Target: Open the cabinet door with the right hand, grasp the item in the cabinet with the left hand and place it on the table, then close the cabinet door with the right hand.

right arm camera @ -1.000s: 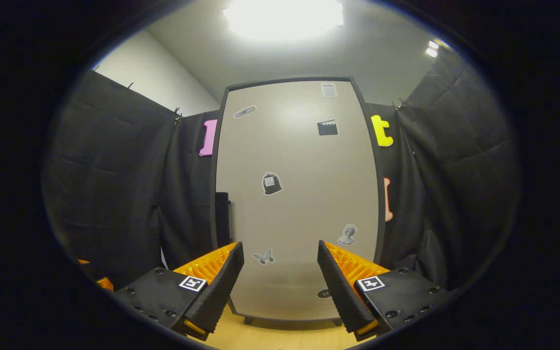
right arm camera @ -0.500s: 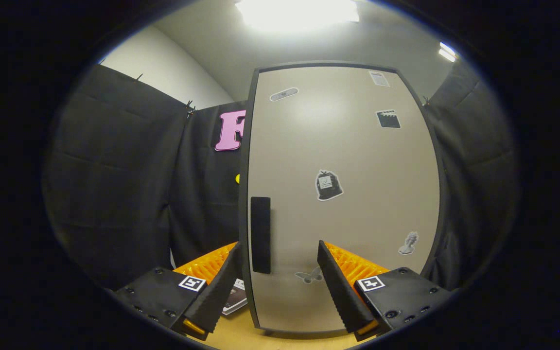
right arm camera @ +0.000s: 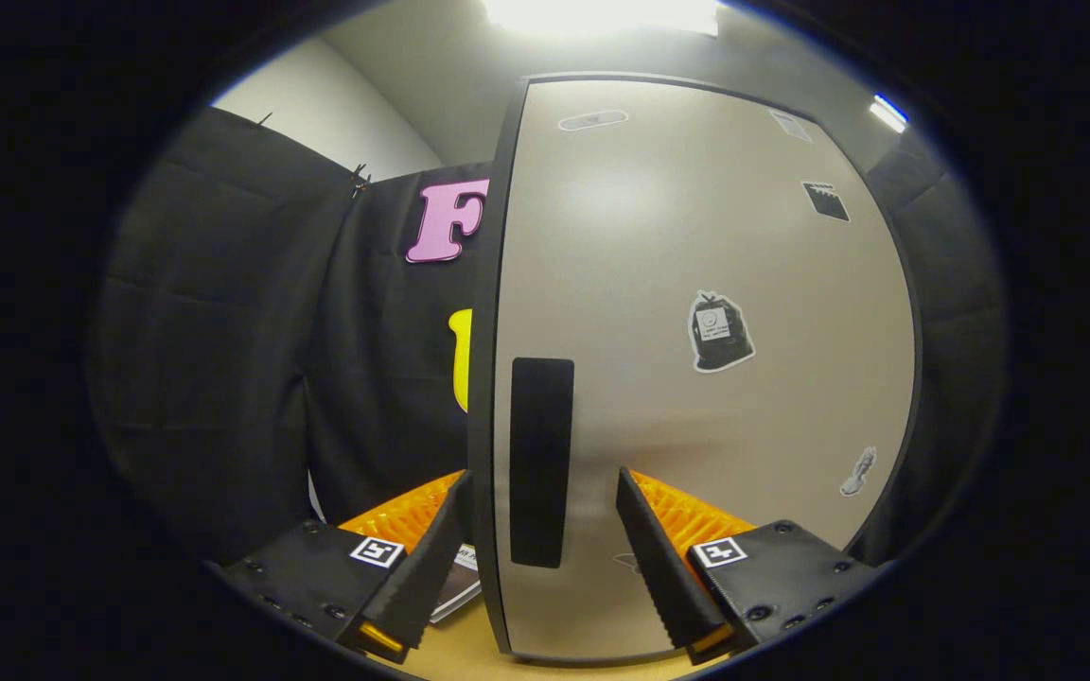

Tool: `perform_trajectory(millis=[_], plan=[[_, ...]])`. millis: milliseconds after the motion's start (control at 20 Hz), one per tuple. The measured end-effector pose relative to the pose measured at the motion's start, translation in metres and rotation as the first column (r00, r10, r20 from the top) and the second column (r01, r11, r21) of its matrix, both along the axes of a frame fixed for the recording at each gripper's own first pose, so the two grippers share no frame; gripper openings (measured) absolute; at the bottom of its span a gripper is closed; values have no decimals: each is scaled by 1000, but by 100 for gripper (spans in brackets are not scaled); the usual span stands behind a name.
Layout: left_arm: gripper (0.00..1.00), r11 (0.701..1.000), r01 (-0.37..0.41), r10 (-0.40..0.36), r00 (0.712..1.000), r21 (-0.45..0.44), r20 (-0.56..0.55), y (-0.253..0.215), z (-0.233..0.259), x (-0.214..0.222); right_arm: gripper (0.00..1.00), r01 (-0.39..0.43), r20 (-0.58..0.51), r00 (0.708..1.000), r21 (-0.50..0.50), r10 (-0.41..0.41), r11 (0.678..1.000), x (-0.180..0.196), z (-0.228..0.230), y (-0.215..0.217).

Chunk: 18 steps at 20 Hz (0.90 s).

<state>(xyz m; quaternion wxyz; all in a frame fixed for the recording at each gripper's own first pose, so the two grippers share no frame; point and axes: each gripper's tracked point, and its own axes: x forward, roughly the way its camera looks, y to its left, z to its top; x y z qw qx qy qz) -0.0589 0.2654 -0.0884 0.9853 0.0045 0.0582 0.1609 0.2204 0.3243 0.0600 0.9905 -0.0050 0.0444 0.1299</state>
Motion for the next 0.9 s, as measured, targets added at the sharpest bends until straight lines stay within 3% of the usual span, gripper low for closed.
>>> perform_trajectory(millis=[100,250,400,500,600,700,800,900], plan=[[90,1000,-7,7,1000,-3,-3,5,-3,-1,78,-7,-34,999,8,7,1000,7,-6,9],[87,1000,-9,9,1000,-23,2,8,-8,-1,77,-1,-63,998,-5,1,1000,13,-14,14],[89,999,-10,10,1000,-33,2,11,-8,-1,46,69,-73,995,-25,-70,997,17,-14,3],[89,1000,5,-5,1000,-30,20,7,-1,-1,37,74,-99,992,5,-73,997,17,-15,5],[89,1000,8,-7,1000,-20,29,7,2,-1,16,75,-104,992,-7,-75,997,19,-15,5],[87,999,8,-7,999,-32,39,4,4,-2,16,46,-116,992,-7,-47,999,18,-15,5],[87,998,20,-18,999,-53,40,-5,1,0,7,10,-123,992,11,-8,1000,10,-14,5],[87,999,23,-21,999,-47,43,-9,4,-1,9,-17,-106,994,19,19,1000,1,-10,6]])
